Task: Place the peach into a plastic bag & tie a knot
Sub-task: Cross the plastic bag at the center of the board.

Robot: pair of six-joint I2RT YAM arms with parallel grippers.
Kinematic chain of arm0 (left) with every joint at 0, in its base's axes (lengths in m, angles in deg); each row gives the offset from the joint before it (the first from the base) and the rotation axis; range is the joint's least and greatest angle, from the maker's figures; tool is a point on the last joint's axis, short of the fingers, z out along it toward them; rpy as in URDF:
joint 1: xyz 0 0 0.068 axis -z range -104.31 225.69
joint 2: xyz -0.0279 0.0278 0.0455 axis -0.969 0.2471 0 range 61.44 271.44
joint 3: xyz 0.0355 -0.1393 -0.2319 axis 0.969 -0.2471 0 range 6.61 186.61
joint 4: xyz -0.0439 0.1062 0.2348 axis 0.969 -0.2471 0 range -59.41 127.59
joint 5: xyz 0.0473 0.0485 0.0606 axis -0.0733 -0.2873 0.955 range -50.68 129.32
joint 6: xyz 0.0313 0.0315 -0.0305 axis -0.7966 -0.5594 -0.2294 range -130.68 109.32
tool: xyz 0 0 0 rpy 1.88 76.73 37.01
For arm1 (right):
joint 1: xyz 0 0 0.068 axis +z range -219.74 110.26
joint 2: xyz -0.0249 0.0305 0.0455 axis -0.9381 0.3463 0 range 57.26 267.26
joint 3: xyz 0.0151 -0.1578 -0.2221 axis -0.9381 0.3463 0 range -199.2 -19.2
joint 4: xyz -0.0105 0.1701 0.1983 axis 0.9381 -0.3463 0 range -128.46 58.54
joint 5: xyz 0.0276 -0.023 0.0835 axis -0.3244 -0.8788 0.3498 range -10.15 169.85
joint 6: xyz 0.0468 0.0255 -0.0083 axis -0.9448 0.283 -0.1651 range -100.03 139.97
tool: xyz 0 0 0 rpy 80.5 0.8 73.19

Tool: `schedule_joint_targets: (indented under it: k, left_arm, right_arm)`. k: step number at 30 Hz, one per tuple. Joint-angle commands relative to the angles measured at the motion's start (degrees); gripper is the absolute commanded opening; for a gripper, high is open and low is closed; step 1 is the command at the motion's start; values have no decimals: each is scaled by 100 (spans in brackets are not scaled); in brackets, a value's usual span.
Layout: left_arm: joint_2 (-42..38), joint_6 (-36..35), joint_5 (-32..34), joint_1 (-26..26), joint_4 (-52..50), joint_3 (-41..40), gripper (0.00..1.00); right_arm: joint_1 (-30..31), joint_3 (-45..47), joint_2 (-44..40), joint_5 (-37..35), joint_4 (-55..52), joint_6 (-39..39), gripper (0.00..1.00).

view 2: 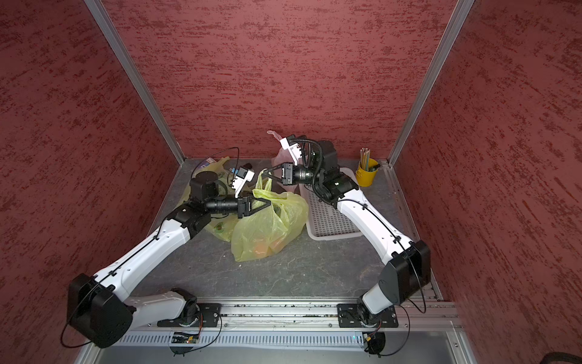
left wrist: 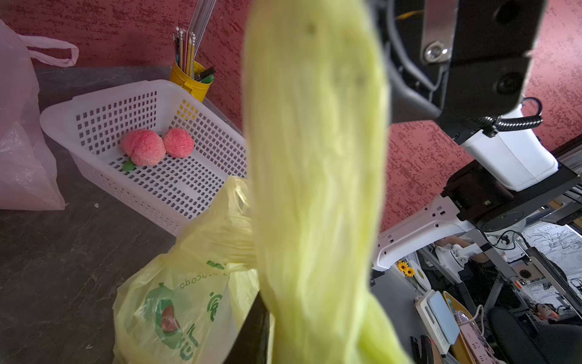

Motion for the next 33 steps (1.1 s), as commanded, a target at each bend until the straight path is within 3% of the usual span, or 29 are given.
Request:
schedule_joint_targets:
  k: [1, 8, 15, 20, 33]
  left_arm:
    - [76, 2, -10, -24, 156, -82, 23]
    - [97, 864, -116, -308, 1377, -452, 21]
    - [179, 1675, -58, -430, 2297, -583, 21]
    - [304, 1883, 103, -415, 2298, -455, 22]
    - [255, 1657, 716, -299, 1507, -379, 20]
  right_arm:
    - [-25, 85, -130, -147, 117, 59, 0]
    - [-28, 285, -192, -267, 99, 86, 0]
    - [-21, 1146, -487, -326, 724, -232, 0]
    - [57, 1564, -785, -661, 960, -370, 0]
    - [703, 2150, -1042, -2170, 1263, -517, 0]
